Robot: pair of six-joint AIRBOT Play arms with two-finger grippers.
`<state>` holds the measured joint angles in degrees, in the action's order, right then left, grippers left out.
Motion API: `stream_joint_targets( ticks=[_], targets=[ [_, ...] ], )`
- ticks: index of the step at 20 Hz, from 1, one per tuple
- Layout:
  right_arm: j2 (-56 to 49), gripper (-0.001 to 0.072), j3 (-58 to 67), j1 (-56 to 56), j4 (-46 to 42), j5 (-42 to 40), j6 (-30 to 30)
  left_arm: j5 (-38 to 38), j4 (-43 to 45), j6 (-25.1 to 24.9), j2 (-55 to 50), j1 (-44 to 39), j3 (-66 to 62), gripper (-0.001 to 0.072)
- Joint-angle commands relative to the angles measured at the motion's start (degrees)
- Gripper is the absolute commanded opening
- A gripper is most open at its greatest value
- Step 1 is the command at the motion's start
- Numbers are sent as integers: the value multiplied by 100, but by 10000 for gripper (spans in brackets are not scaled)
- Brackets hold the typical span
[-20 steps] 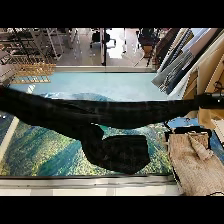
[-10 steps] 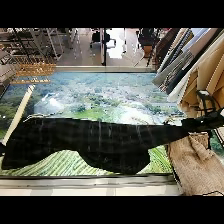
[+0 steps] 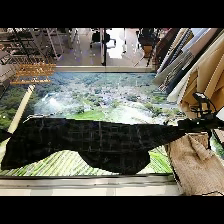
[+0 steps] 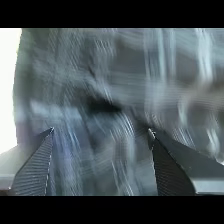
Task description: Fold the clothes and pants, and hang the long-sleeved shirts on hangers.
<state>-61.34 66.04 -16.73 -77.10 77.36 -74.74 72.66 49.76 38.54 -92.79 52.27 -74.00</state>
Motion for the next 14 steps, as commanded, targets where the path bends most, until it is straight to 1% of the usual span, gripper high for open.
stream_joint_targets(
  ticks=[1, 2, 4, 6, 8, 10, 12, 14],
  targets=[
    [2, 14, -11, 0, 151, -44, 0, -1480, 179, 776, -28, -278, -17, 651],
    [2, 14, -11, 0, 151, -46, 0, -1641, 455, 933, -52, -350, -20, 651],
    [2, 14, -11, 0, 151, -63, 0, -1655, 785, 887, -177, -485, -24, 650],
    [2, 14, -11, 0, 175, -173, 0, -1539, 682, 573, -334, -597, -24, 645],
    [2, 14, -11, 0, 190, -282, 0, -1342, 647, 400, -455, -688, -24, 640],
    [2, 14, -11, 0, 190, -306, 0, -1143, 737, 442, -540, -717, -24, 639],
    [2, 14, -11, 0, 190, -304, 0, -1091, 1185, 669, -549, -715, -24, 639],
    [2, 14, -11, 0, 190, -306, 0, -1045, 1517, 758, -546, -715, -24, 639]
  ],
)
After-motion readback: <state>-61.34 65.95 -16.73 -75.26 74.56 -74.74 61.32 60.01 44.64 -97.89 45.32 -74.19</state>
